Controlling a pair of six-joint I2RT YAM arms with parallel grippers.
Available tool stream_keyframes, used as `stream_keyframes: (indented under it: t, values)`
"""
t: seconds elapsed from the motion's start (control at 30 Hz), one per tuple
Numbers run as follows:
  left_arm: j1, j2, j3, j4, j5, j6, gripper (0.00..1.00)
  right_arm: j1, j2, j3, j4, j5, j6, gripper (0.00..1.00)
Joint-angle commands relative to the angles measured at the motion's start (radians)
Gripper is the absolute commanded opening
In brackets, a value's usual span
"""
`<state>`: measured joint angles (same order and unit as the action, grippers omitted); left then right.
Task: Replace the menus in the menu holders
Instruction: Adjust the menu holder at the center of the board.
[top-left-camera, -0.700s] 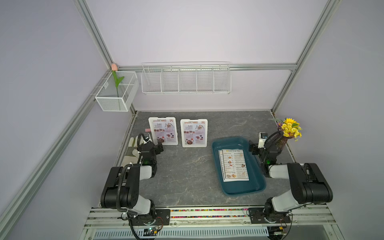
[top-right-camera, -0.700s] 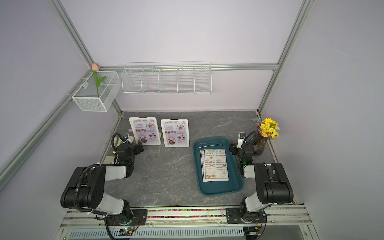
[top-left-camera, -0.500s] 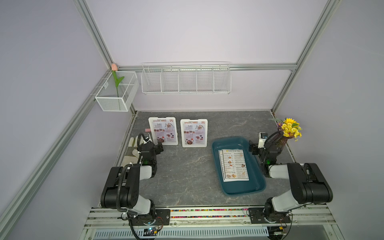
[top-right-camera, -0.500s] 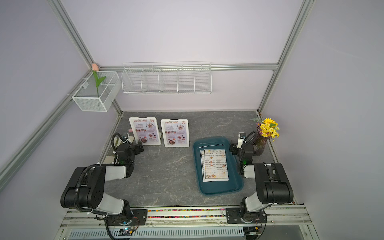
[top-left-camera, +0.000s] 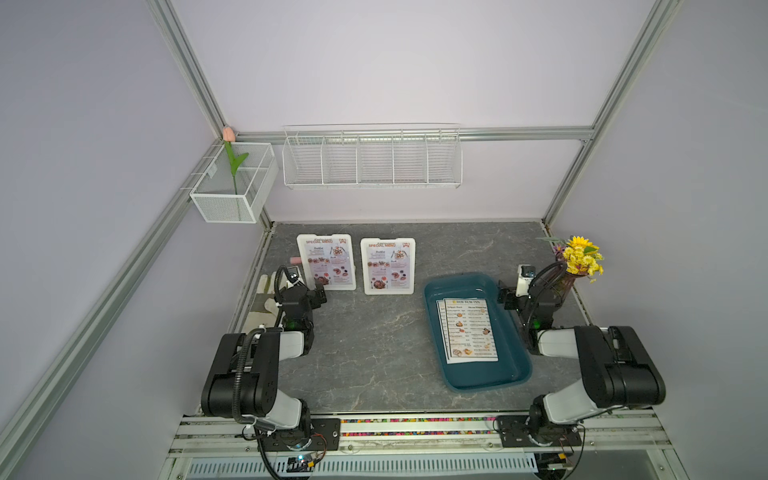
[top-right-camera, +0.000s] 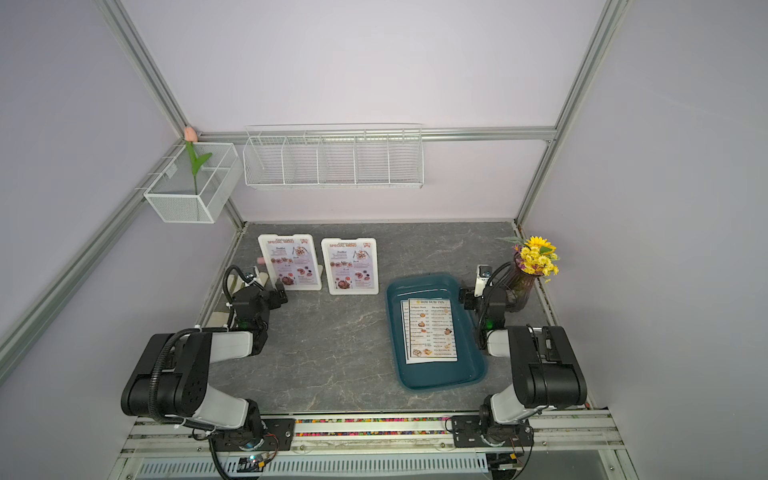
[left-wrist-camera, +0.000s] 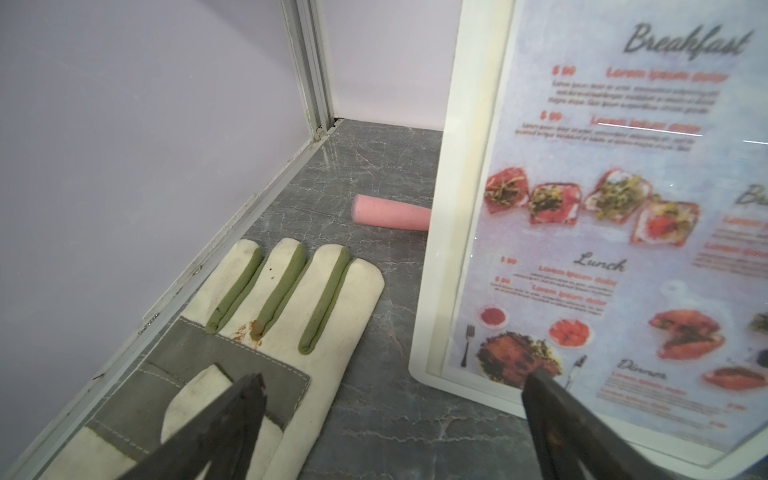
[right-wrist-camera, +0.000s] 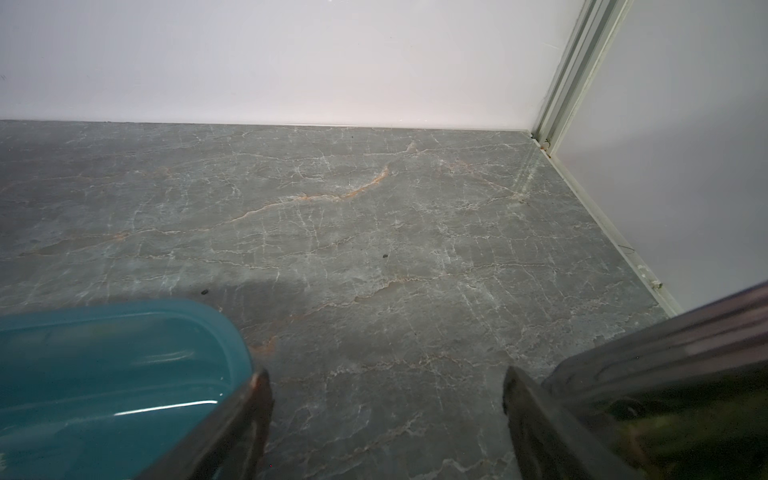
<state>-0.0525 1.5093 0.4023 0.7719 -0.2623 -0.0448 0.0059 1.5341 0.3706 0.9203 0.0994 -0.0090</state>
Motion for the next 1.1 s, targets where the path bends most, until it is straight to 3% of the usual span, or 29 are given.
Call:
stream_keyframes:
  t: [0.0, 0.1, 0.2, 0.37, 0.47, 0.53, 0.63, 0.77, 1.07]
  values:
    - [0.001, -0.002, 0.022, 0.001, -0.013, -0.019, 0.99, -0.006, 0.007, 0.007, -0.021, -0.012, -0.021, 0.89]
    - [0.001, -0.014, 0.039, 0.001, -0.061, -0.026, 0.99, -0.007, 0.002, 0.008, -0.017, -0.014, -0.019, 0.89]
    - [0.0, -0.114, 0.138, -0.297, -0.15, -0.074, 0.99, -0.007, -0.071, 0.079, -0.206, 0.003, -0.011, 0.89]
    - [-0.006, -0.229, 0.329, -0.669, -0.204, -0.152, 1.0, 0.018, -0.191, 0.221, -0.508, -0.056, -0.057, 0.89]
    - [-0.011, -0.278, 0.445, -0.866, -0.149, -0.179, 0.99, 0.056, -0.263, 0.316, -0.659, -0.18, -0.062, 0.89]
    - [-0.027, -0.3, 0.527, -1.03, -0.136, -0.243, 1.0, 0.088, -0.27, 0.388, -0.733, -0.328, -0.048, 0.89]
    - [-0.055, -0.321, 0.614, -1.233, -0.118, -0.322, 1.0, 0.164, -0.225, 0.479, -0.787, -0.469, -0.044, 0.89]
    - [-0.128, -0.339, 0.658, -1.403, -0.085, -0.34, 1.0, 0.27, -0.1, 0.585, -0.759, -0.573, -0.029, 0.89]
    - [-0.179, -0.388, 0.644, -1.511, 0.051, -0.343, 0.99, 0.427, 0.192, 0.767, -0.704, -0.591, -0.061, 0.89]
